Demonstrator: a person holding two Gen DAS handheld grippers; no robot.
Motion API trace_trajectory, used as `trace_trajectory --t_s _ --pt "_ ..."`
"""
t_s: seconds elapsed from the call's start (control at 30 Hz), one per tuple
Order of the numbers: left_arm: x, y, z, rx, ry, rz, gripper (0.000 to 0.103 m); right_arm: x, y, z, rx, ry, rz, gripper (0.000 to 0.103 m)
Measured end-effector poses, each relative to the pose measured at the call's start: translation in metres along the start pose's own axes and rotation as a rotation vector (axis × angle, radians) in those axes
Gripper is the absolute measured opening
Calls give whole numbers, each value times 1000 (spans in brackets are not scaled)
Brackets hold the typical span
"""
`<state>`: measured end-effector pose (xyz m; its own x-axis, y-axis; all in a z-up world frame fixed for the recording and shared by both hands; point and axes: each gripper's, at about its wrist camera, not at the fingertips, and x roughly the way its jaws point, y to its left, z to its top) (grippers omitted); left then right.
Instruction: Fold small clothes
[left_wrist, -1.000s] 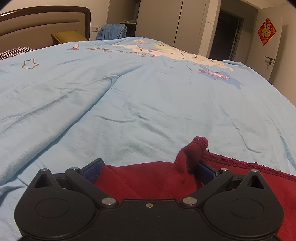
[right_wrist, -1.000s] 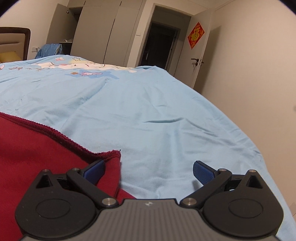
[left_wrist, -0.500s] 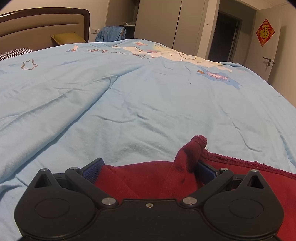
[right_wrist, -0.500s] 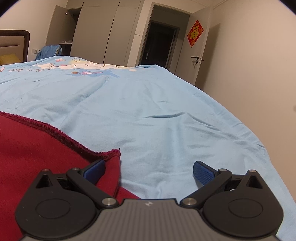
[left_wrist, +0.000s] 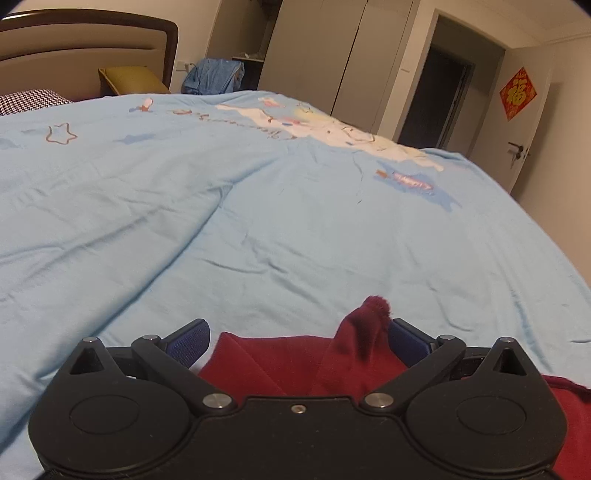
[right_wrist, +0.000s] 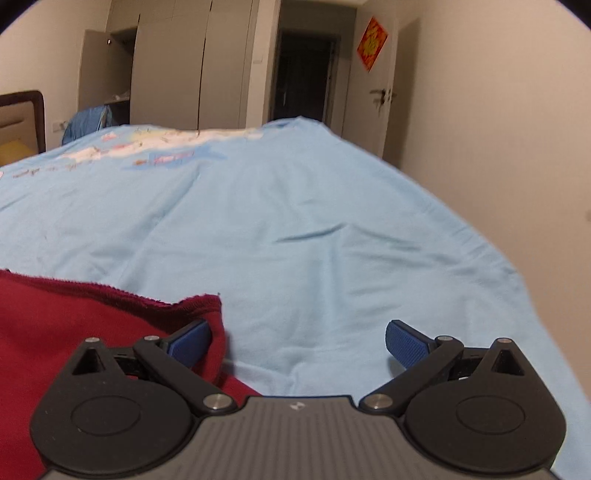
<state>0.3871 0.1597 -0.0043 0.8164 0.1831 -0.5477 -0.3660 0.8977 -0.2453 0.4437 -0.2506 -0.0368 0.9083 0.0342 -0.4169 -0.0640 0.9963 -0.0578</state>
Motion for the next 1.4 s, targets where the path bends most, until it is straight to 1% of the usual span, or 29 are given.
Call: trace_trajectory --t_s 0.13,0.23,0.47,0.63,0.8,0.93,1.17,1.23,1.3,1.4 --pt "-35 0 -1 31 -38 -8 102 -40 8 -1 -28 -45 8 103" --pt "-57 2 -6 53 -46 -16 102 -69 20 -5 -42 -76 27 103" --pt "-92 17 -28 34 -3 -20 102 -114 70 -19 -84 -136 96 103" --pt "-111 36 -54 -31 33 -47 102 -135 112 -31 -112 -157 163 103" --pt "-121 51 -75 -83 69 -56 102 -147 150 -50 -168 -168 189 103" --pt "-121 57 -85 -93 97 -77 102 -147 168 -63 -185 -136 202 103" --pt "-117 53 -91 -67 105 -92 102 -135 178 -84 -177 -47 201 103" --pt "-114 52 -91 -67 110 -93 102 -131 176 -90 -154 -33 205 103" --pt "-112 50 -93 -64 116 -92 102 -129 175 -96 -121 -34 209 103" --pt "-109 48 -98 -55 119 -87 102 -130 173 -109 -99 -88 205 103"
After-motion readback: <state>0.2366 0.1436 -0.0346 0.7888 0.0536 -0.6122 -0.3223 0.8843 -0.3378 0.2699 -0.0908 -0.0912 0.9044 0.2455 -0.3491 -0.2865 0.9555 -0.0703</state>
